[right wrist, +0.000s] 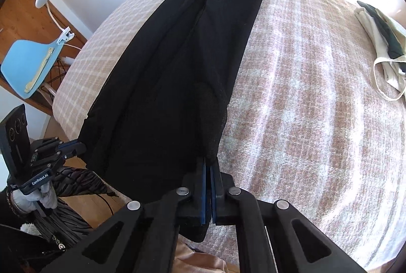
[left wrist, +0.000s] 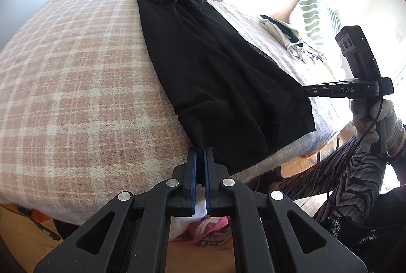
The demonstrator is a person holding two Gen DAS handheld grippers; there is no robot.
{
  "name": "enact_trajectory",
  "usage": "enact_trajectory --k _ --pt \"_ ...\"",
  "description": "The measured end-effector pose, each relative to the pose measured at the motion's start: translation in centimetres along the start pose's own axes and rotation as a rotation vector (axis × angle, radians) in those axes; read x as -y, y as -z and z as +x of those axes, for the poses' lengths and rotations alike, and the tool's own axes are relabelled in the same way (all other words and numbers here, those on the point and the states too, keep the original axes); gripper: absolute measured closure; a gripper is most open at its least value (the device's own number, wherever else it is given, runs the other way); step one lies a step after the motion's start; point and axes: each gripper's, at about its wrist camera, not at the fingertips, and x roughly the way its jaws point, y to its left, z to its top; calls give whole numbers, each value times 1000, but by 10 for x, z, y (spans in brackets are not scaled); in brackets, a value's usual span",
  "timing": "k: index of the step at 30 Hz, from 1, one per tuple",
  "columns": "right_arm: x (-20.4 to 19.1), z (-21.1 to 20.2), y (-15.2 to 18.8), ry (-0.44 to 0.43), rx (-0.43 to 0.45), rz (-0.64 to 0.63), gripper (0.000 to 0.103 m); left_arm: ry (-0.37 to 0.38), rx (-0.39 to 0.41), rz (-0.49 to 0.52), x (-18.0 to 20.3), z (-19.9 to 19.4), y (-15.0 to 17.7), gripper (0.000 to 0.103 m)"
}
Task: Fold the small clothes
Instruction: 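Grasp the hem end of the strip with the left gripper while the right gripper grasps beside it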
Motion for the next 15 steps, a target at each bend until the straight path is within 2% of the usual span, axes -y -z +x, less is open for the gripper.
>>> enact_trajectory --k 2,4,5,6,8,9,11,14,15 --pt "0 -2 3 -36 -13 -8 100 -2 2 6 1 -2 0 99" --pt "0 -1 7 -48 -28 5 91 10 2 5 2 -5 0 99" --pt "2 -1 9 -68 -36 24 71 17 2 7 2 -7 1 99" --pt "5 -1 12 -102 -36 52 60 19 1 13 3 -9 0 99" --pt "10 -1 16 -130 -35 91 60 15 -4 14 4 -10 -1 95" --pt "8 1 19 -142 -40 97 60 17 -14 3 2 -9 -1 86" --pt "6 5 23 -144 -53 102 60 23 -35 -28 0 -4 0 76" --pt "0 8 29 -136 -57 80 61 43 -36 -58 -5 0 1 76" --pt "-3 8 30 -124 -54 69 69 45 -37 -58 -5 0 0 77"
